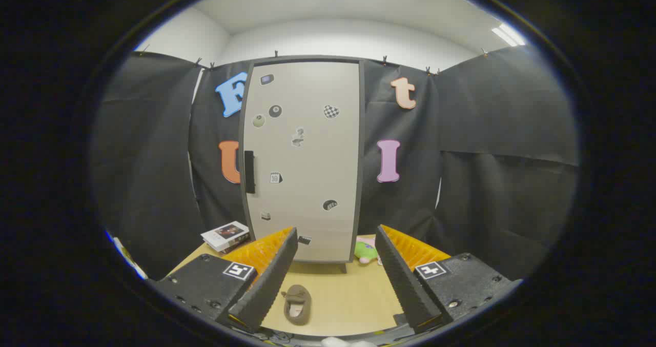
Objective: Open the shoe cabinet door, grab the shoes and put them into the shoe cabinet, then close the shoe cabinet door.
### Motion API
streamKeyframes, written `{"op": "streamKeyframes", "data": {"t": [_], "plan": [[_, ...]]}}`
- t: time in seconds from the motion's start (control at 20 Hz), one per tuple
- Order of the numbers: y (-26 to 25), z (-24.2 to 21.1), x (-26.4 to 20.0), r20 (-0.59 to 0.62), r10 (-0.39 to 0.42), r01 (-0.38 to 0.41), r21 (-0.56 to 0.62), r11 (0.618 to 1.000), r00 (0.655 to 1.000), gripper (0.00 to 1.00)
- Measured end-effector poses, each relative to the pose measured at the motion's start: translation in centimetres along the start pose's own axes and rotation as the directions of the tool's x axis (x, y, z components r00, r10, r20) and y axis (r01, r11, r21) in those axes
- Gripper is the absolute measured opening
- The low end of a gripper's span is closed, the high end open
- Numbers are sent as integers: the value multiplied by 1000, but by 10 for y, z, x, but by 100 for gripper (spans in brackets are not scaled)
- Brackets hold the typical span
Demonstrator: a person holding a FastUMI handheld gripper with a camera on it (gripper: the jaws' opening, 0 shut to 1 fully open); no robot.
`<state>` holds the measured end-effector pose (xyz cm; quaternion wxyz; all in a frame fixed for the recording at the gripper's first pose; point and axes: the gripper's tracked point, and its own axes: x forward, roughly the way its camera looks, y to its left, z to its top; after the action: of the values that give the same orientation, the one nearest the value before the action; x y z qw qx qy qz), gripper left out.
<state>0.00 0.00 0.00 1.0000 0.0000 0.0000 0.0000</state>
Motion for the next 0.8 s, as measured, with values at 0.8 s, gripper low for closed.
{"op": "streamKeyframes", "data": {"t": [0.8], "plan": [[11,7,-1,5,-21,21,9,1000,1000,99]]}}
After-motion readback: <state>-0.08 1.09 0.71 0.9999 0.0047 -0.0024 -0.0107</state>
